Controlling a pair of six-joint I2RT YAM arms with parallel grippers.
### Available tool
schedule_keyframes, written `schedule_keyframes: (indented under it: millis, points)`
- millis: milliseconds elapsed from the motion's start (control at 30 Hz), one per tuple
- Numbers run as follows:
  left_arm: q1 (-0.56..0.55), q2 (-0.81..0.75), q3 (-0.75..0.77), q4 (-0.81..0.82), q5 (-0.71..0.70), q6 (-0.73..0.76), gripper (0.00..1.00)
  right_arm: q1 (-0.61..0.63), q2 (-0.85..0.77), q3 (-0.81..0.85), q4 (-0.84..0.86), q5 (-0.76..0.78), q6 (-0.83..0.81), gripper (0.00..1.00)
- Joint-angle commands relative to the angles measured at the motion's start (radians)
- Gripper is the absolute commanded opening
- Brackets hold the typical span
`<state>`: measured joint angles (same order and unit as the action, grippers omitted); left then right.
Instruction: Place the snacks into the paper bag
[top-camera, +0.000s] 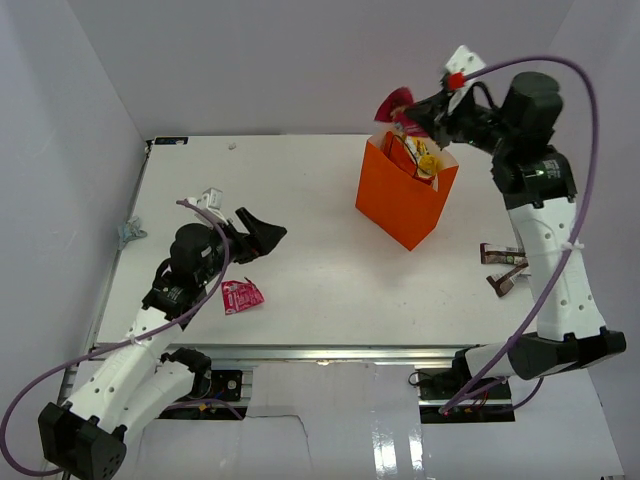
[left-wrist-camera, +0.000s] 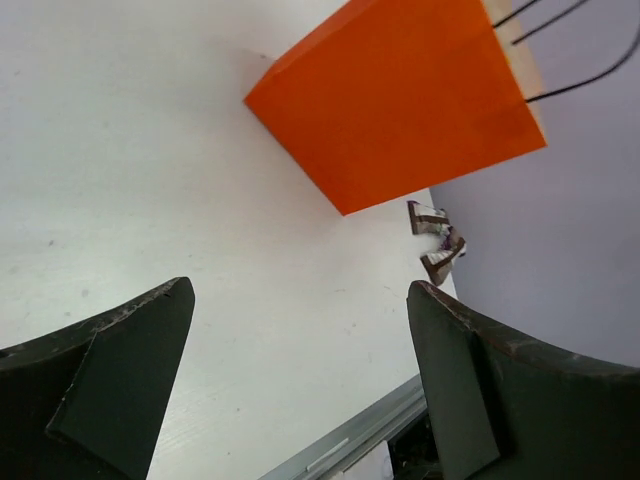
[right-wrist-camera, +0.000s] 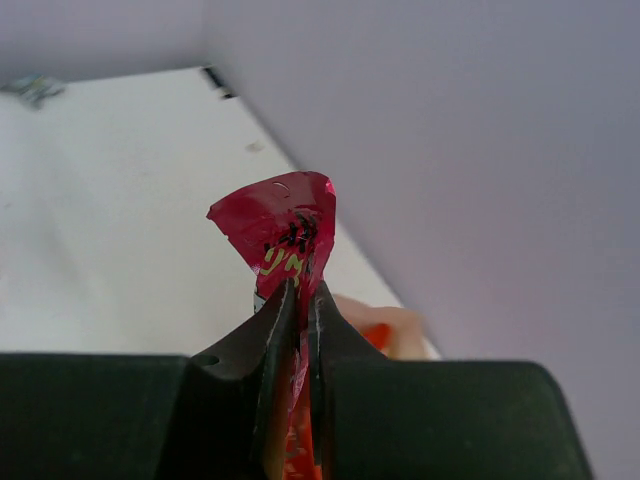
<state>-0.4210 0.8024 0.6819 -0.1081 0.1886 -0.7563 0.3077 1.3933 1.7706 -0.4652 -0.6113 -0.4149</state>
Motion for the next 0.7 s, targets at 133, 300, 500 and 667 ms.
schedule_keyframes:
  millis: [133, 300, 500, 667]
  points:
    - [-0.001, -0.074, -0.038, -0.191, -0.256, -0.124, 0.98, -0.237, 0.021, 0.056, 0.102, 0.186, 0.146, 0.08]
    - [-0.001, -0.063, -0.016, -0.284, -0.321, -0.156, 0.98, -0.248, 0.046, -0.072, 0.108, 0.222, 0.151, 0.08]
    - [-0.001, 0.007, 0.016, -0.430, -0.379, -0.236, 0.98, -0.248, 0.039, -0.192, 0.105, 0.234, 0.126, 0.13]
    - [-0.001, 0.069, 0.018, -0.527, -0.413, -0.371, 0.98, -0.249, 0.039, -0.227, 0.099, 0.234, 0.104, 0.50]
